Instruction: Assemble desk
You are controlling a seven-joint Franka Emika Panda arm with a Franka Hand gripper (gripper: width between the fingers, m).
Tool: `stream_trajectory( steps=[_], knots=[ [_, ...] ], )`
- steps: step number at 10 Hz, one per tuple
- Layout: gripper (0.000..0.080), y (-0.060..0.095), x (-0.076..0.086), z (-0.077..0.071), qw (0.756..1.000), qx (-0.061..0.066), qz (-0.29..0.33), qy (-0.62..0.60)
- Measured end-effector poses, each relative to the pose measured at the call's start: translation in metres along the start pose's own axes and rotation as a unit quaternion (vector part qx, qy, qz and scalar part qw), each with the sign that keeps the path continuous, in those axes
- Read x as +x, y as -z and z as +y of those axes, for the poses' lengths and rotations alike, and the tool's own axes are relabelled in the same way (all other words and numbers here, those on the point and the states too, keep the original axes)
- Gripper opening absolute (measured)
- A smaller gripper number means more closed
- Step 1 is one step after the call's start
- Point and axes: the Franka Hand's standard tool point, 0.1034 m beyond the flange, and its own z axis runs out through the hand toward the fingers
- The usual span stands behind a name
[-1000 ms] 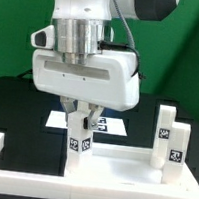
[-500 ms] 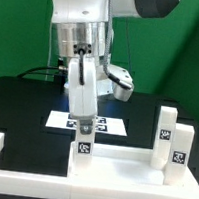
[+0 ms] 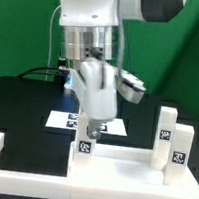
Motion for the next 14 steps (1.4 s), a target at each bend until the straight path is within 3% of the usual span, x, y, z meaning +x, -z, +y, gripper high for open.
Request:
stream_trajectory(
  steps=[1, 5, 7, 8, 9, 10, 11, 12, 13, 14],
  knots=[
    [0.0633, -0.0004, -0.001, 0.0001, 0.998, -0.002, 0.001, 0.06],
    [0.0649, -0.0003, 0.0014, 0.001, 0.98, -0.002, 0.002, 0.197],
    [0.0649, 0.0008, 0.0051, 0.002, 0.925, -0.005, 0.011, 0.38],
    [0.0649, -0.0006, 0.0051, 0.0036, 0.913, -0.003, 0.017, 0.407],
    [0.0649, -0.0011, 0.0048, 0.0041, 0.928, -0.003, 0.016, 0.373],
    [0.0551, -0.0011, 0.0056, 0.0043, 0.927, -0.003, 0.016, 0.375],
    [0.0551, -0.0015, 0.0054, 0.0043, 0.933, -0.002, 0.016, 0.358],
    [0.0377, -0.0017, 0.0052, 0.0043, 0.95, -0.001, 0.016, 0.311],
    [0.0288, -0.0016, 0.0054, 0.0042, 0.962, 0.0, 0.016, 0.274],
    [0.0288, -0.0016, 0.0054, 0.0042, 0.967, 0.0, 0.016, 0.256]
  ],
)
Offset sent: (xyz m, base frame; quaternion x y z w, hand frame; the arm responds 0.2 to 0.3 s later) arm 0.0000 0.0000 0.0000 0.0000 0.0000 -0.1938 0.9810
